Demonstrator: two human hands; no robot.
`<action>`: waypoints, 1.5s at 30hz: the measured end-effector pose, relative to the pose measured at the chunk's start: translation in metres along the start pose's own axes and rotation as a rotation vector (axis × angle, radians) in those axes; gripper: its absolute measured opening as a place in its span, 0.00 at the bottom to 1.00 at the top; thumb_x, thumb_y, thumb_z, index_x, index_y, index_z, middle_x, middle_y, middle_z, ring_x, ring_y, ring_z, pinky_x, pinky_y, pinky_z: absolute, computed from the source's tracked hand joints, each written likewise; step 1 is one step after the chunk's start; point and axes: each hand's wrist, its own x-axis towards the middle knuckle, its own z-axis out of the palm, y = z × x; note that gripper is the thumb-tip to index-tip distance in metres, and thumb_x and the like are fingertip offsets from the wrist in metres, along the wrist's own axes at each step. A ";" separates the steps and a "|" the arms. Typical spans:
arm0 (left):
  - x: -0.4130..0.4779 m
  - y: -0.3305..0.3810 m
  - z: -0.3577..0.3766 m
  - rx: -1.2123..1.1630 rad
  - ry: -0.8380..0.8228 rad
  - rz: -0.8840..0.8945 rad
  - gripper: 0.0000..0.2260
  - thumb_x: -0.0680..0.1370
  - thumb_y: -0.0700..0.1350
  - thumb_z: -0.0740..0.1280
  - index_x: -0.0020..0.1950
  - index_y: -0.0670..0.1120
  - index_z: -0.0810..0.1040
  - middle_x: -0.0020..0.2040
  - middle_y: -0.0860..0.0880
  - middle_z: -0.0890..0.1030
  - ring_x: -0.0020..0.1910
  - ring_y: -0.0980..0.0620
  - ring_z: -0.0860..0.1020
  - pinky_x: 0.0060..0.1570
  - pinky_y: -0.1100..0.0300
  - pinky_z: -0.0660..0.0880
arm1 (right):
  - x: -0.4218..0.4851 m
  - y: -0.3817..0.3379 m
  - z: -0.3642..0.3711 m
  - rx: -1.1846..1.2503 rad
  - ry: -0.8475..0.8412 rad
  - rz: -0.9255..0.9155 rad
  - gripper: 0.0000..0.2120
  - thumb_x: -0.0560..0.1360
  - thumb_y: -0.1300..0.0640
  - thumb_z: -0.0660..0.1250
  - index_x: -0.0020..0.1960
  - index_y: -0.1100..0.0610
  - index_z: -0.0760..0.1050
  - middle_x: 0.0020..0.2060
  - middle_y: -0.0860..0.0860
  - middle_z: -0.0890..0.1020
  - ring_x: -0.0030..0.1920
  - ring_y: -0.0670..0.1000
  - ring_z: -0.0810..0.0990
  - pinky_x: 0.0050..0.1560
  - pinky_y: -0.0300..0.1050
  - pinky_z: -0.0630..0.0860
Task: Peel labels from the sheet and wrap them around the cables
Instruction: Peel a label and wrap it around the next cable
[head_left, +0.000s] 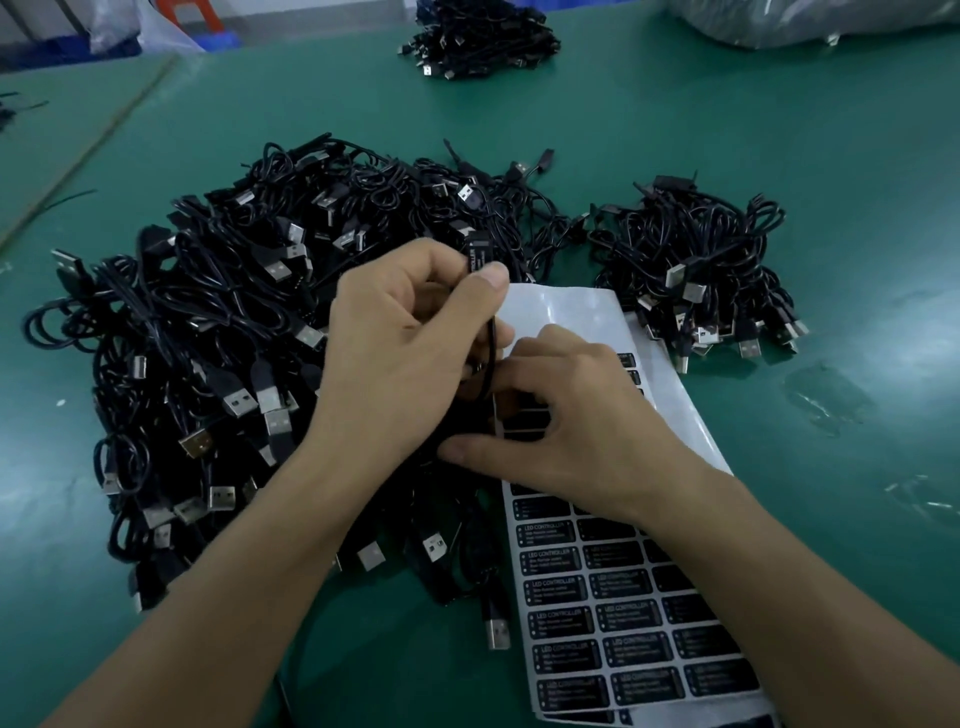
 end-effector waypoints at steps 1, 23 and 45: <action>-0.001 0.001 0.001 -0.024 -0.010 -0.006 0.12 0.80 0.42 0.69 0.37 0.42 0.76 0.31 0.45 0.83 0.29 0.54 0.81 0.27 0.66 0.74 | 0.000 0.000 0.001 0.000 0.002 -0.009 0.23 0.68 0.34 0.69 0.43 0.55 0.84 0.35 0.49 0.79 0.42 0.49 0.72 0.42 0.50 0.72; 0.010 0.016 -0.019 -0.279 0.196 -0.235 0.18 0.86 0.55 0.54 0.48 0.48 0.79 0.36 0.47 0.85 0.35 0.50 0.84 0.28 0.62 0.76 | 0.009 0.002 -0.022 0.420 0.374 0.180 0.09 0.82 0.58 0.65 0.50 0.46 0.82 0.36 0.45 0.84 0.33 0.42 0.80 0.33 0.34 0.76; 0.010 -0.016 -0.023 0.667 -0.025 0.028 0.13 0.82 0.34 0.61 0.51 0.54 0.74 0.52 0.57 0.73 0.49 0.61 0.74 0.44 0.75 0.68 | 0.067 0.023 -0.101 -0.640 0.412 0.576 0.17 0.80 0.48 0.64 0.61 0.57 0.80 0.62 0.62 0.75 0.65 0.65 0.69 0.63 0.55 0.67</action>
